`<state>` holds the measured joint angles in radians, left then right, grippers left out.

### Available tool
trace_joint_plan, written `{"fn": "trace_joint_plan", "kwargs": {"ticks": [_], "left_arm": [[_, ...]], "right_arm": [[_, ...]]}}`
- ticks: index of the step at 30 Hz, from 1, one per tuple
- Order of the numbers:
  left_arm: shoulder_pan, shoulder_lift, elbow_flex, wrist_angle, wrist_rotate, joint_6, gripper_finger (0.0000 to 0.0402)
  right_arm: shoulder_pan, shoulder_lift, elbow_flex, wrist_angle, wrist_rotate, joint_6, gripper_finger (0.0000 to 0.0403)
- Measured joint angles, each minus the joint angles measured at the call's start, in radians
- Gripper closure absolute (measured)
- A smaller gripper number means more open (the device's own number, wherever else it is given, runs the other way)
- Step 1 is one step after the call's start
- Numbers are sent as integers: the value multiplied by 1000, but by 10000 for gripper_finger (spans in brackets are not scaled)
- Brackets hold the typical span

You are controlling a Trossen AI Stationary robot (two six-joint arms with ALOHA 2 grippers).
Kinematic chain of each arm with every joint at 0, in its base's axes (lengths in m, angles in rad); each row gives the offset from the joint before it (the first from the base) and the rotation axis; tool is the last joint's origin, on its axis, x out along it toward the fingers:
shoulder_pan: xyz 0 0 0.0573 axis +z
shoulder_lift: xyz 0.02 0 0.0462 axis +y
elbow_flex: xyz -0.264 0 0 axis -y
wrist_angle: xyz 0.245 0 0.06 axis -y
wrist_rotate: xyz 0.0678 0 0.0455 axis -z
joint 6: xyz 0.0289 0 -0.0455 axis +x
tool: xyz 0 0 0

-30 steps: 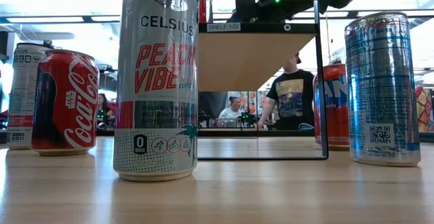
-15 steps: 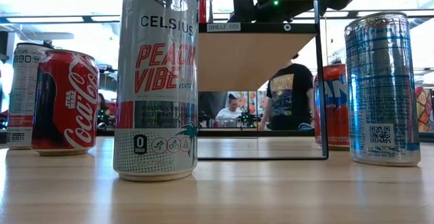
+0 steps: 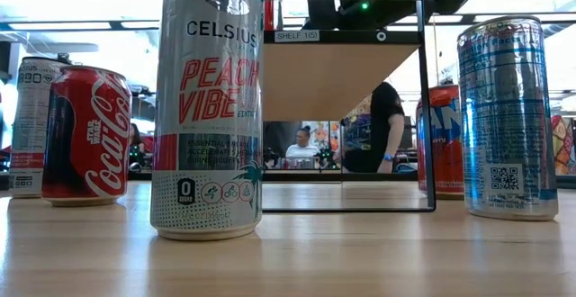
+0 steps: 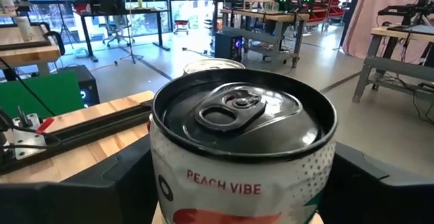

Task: Place canned beverage on shelf
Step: Put the white and pink soda can on the top right shelf

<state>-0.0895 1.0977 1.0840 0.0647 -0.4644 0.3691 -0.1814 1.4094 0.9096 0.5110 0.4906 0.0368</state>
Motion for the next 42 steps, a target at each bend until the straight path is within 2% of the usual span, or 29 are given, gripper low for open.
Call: {"fn": "trace_joint_plan", "kwargs": {"ticks": [16,26,33,37,40,42], "left_arm": [[0,1,0,1,0,-11,80],[0,18,0,-2,0,-12,80],[0,18,0,-15,0,-11,80],[12,18,0,-16,1,-8,80],[40,17,0,-16,1,-8,80],[71,14,0,-17,3,-4,80]], "right_arm": [[0,-105,0,-4,-2,-5,74],[5,-203,0,-25,-102,15,74],[5,-344,0,-227,-235,8,76],[5,-410,0,-350,-247,-50,79],[-5,-447,0,-432,-247,-69,98],[-18,-460,0,-479,-248,-71,128]]}}
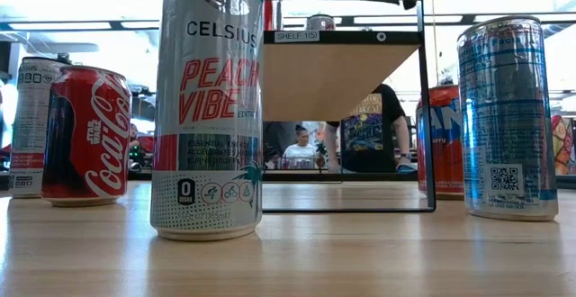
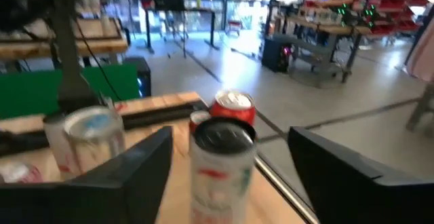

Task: Place canned beverage on shelf
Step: Put the white and pink soda can on the top right shelf

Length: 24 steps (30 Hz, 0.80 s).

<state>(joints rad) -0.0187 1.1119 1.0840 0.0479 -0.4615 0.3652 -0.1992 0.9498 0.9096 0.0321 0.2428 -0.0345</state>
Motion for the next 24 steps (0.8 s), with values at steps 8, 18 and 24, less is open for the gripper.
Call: {"fn": "trace_joint_plan", "kwargs": {"ticks": [8,18,24], "left_arm": [[128,2,0,-24,88,30,80],[154,3,-6,-76,92,11,80],[154,3,-8,-75,91,8,80]], "right_arm": [[-83,27,0,-62,-8,-7,332],[-169,116,0,-107,-123,60,394],[-170,177,0,-102,-131,61,394]]}}
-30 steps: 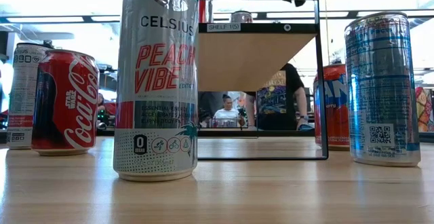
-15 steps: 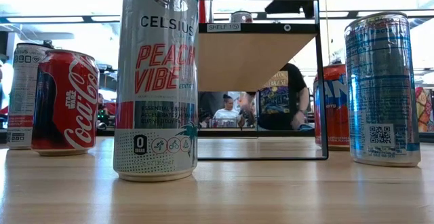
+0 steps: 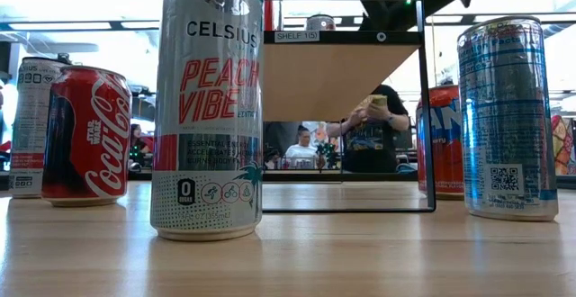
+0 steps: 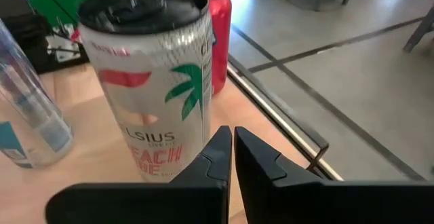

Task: Place canned beverage on shelf
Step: Put the white and pink soda can on the top right shelf

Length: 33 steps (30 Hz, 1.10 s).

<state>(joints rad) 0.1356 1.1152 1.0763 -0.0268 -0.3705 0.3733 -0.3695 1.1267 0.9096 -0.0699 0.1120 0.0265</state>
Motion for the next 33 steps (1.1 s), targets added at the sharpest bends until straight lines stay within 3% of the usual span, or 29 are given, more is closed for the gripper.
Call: {"fn": "trace_joint_plan", "kwargs": {"ticks": [33], "left_arm": [[0,0,0,4,-4,-13,80]], "right_arm": [[29,67,0,61,-68,-28,394]]}}
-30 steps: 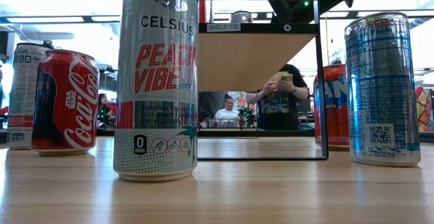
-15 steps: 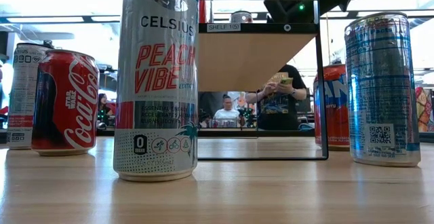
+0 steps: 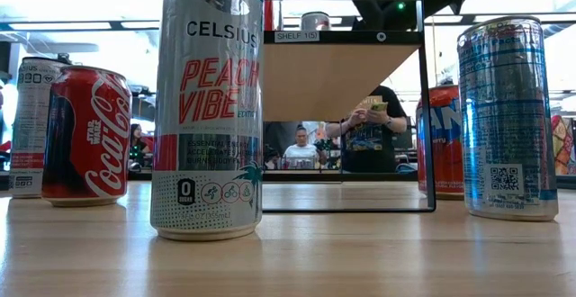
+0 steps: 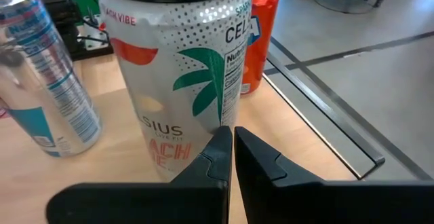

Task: Place canned beverage on shelf
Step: Put the white and pink soda can on the top right shelf

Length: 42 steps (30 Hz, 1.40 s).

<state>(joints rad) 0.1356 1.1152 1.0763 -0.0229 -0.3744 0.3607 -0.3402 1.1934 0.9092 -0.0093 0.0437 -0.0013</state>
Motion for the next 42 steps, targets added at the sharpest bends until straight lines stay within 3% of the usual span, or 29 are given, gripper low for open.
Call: {"fn": "trace_joint_plan", "kwargs": {"ticks": [18,31,42], "left_arm": [[0,0,0,0,0,-3,80],[0,0,0,0,0,-3,80],[0,0,0,0,0,-3,80]], "right_arm": [[2,0,0,17,-22,-9,394],[14,96,0,82,-28,3,394],[24,106,0,84,-58,9,394]]}}
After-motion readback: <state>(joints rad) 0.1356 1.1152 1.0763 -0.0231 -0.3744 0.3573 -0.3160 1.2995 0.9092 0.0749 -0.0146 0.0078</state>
